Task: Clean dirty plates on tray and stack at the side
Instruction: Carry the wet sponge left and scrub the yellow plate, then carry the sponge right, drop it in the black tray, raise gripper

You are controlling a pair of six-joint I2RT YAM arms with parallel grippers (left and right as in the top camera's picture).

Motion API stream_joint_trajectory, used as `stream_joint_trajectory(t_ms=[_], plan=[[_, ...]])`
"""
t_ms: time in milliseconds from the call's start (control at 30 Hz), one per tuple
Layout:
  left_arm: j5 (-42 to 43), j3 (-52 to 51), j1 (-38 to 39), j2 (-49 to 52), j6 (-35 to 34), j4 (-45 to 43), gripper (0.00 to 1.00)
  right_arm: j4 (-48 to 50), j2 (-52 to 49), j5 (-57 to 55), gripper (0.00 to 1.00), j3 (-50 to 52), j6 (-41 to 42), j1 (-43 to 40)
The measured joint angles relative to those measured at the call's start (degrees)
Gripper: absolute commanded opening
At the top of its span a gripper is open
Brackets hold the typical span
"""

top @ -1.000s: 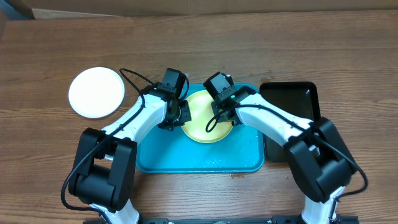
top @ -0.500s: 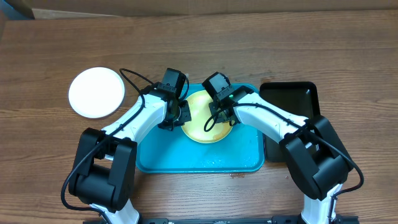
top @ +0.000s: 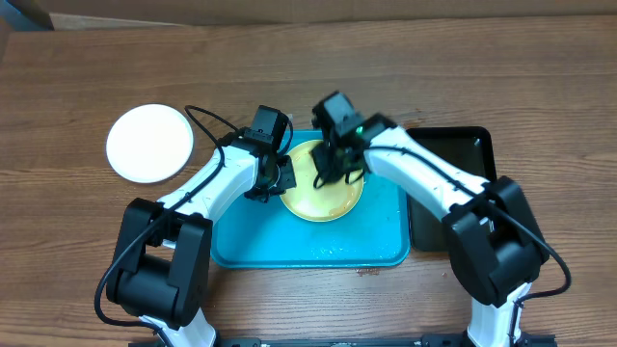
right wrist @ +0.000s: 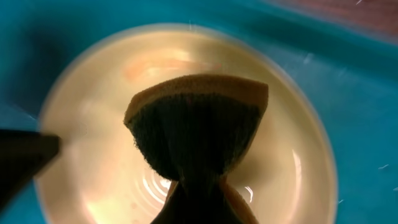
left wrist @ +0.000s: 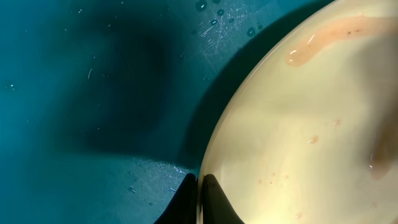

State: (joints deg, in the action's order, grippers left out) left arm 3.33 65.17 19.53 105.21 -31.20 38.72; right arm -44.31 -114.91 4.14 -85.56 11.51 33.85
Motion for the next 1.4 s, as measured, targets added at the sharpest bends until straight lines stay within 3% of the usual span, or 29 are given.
stream_joint_trajectory(t_ms=[300, 767, 967, 1167, 1400], plan=[[0.0, 0.0, 0.0, 0.0, 0.0, 0.0, 0.05, -3.9, 0.9, 0.3, 0.04, -3.6, -0.9, -4.5], [0.0, 0.0, 0.0, 0.0, 0.0, 0.0, 0.05, -3.8, -7.5, 0.6, 0.04, -3.8, -0.5, -1.4], [-0.2, 0.0, 0.0, 0.0, 0.0, 0.1, 0.05, -5.0, -7.5, 8.6, 0.04, -3.9, -3.0, -1.2], [-0.2, 0.0, 0.0, 0.0, 0.0, 0.0, 0.05, -12.6, -6.8, 14.3, 0.04, -7.1, -4.9, -3.2], [-0.2, 0.0, 0.0, 0.0, 0.0, 0.0, 0.05, -25.7, 3.4, 12.6, 0.04, -11.1, -8.8, -14.7]])
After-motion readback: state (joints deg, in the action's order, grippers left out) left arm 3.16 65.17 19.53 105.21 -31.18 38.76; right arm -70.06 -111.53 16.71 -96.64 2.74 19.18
